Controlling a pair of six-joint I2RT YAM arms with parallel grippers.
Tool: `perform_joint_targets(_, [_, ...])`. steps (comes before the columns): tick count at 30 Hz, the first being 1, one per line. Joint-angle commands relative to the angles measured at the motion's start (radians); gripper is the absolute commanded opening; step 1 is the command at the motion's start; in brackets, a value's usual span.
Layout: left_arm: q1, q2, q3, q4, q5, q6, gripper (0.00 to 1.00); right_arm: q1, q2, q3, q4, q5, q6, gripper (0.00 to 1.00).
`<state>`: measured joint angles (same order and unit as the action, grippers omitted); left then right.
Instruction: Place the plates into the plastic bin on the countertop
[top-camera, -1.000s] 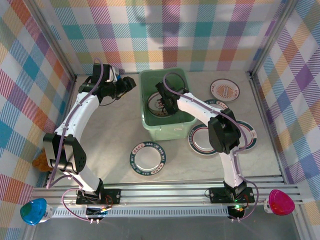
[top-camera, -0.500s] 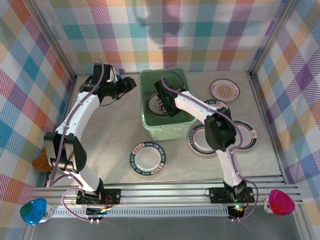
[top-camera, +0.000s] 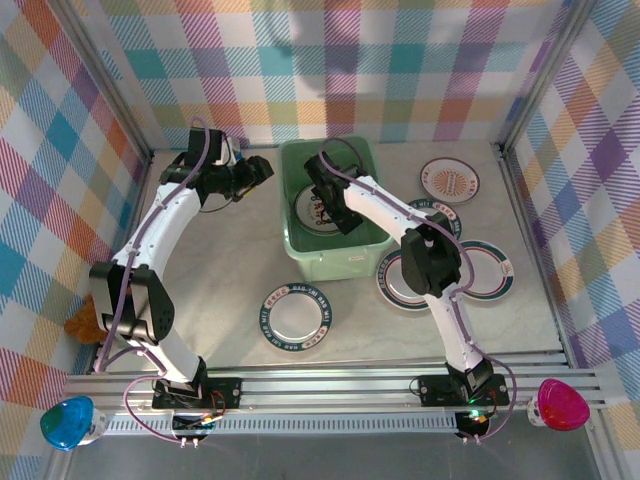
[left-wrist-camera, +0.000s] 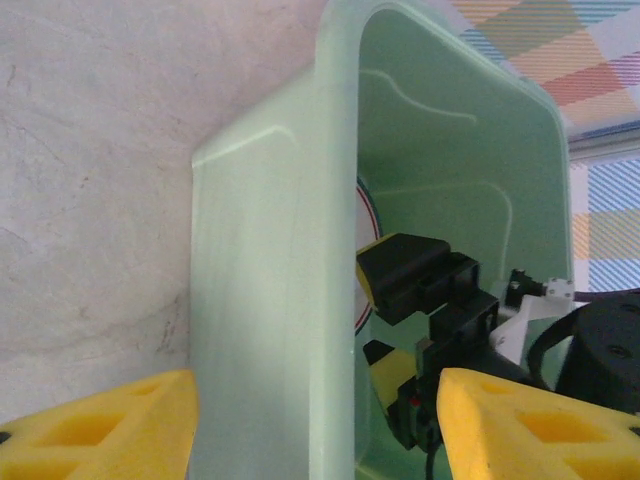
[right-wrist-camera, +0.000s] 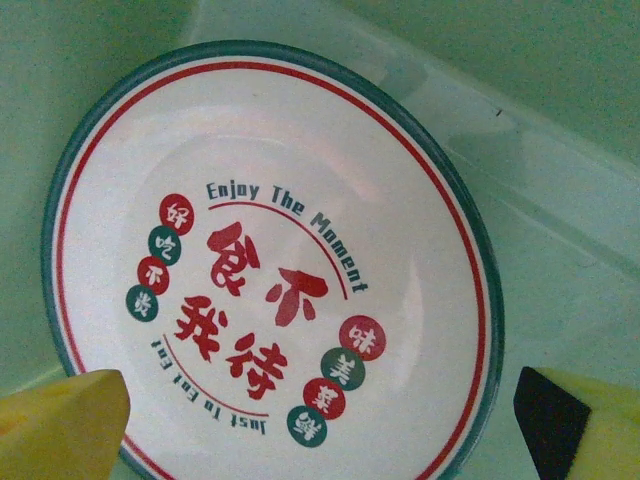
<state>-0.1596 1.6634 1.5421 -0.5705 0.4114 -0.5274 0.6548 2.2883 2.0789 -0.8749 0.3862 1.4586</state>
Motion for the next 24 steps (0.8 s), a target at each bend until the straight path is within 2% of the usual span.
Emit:
perform_joint_targets(1, [0.009,0.010,0.035,-0.022,0.026,0.028,0.64,-0.003,0.022,0.071,-0.090,0.023,-0.061,0.99])
perform_joint_targets(6, [0.012,0.013,0.043,-0.041,0.027,0.040,0.64,-0.006,0.059,0.151,-0.159,0.000,-0.081,0.99])
perform_joint_targets(11, [0.029,-0.007,0.035,-0.072,0.012,0.053,0.64,-0.001,0.014,0.157,-0.152,0.053,-0.136,0.99])
perform_joint_targets(18, [0.074,-0.091,-0.063,-0.155,0.006,0.082,0.63,0.003,-0.152,0.033,0.048,0.047,-0.325,0.99])
perform_joint_targets(24, [0.073,-0.202,-0.263,-0.175,0.035,0.086,0.62,0.008,-0.308,-0.136,0.185,-0.045,-0.416,0.99])
